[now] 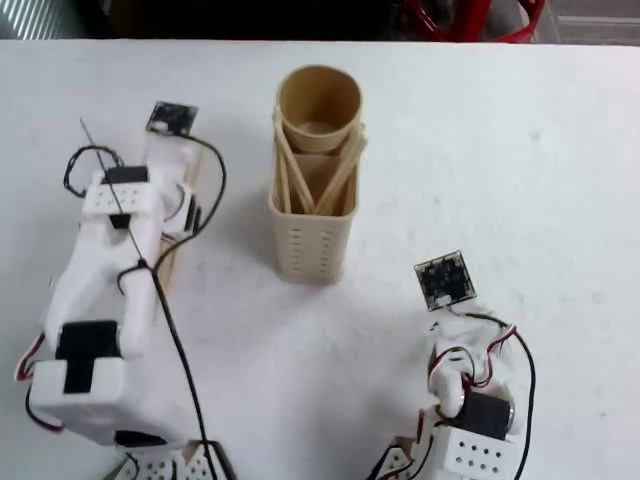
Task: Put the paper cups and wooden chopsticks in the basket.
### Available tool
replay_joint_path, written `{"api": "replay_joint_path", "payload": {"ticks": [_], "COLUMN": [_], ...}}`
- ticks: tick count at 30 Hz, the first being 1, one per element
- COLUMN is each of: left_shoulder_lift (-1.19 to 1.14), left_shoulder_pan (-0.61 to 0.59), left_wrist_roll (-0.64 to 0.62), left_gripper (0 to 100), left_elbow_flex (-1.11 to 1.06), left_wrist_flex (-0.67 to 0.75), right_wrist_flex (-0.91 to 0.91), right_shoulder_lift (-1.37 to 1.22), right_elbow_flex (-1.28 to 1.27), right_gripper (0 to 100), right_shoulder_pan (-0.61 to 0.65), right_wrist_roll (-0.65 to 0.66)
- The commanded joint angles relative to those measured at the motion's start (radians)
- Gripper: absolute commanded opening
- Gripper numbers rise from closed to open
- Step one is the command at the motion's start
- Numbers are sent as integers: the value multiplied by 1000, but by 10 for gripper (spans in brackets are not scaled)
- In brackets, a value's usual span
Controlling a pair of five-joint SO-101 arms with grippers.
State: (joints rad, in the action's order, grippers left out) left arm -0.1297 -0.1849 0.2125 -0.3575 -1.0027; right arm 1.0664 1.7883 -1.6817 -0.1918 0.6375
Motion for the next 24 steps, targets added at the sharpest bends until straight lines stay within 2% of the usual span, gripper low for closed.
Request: {"api": "replay_joint_path", "payload": {"ticks": [1, 12, 16, 24], "left_shoulder_lift": [1, -8, -79, -234], "left_shoulder_pan": [-4, 30, 33, 8], "left_wrist_roll": [-11, 11, 17, 51], "left_gripper": [128, 132, 132, 129], "left_elbow_flex": [78, 84, 98, 270], "left_wrist_flex": [11, 35, 35, -46], "right_wrist_flex": [-2, -2, -2, -2], "right_shoulder_lift": [2, 2, 2, 2], "right_elbow_flex": [-9, -9, -9, -9], "right_gripper": [18, 18, 18, 18], "right_shoulder_pan": [-4, -4, -4, -4], "right_wrist_roll": [0, 0, 0, 0]}}
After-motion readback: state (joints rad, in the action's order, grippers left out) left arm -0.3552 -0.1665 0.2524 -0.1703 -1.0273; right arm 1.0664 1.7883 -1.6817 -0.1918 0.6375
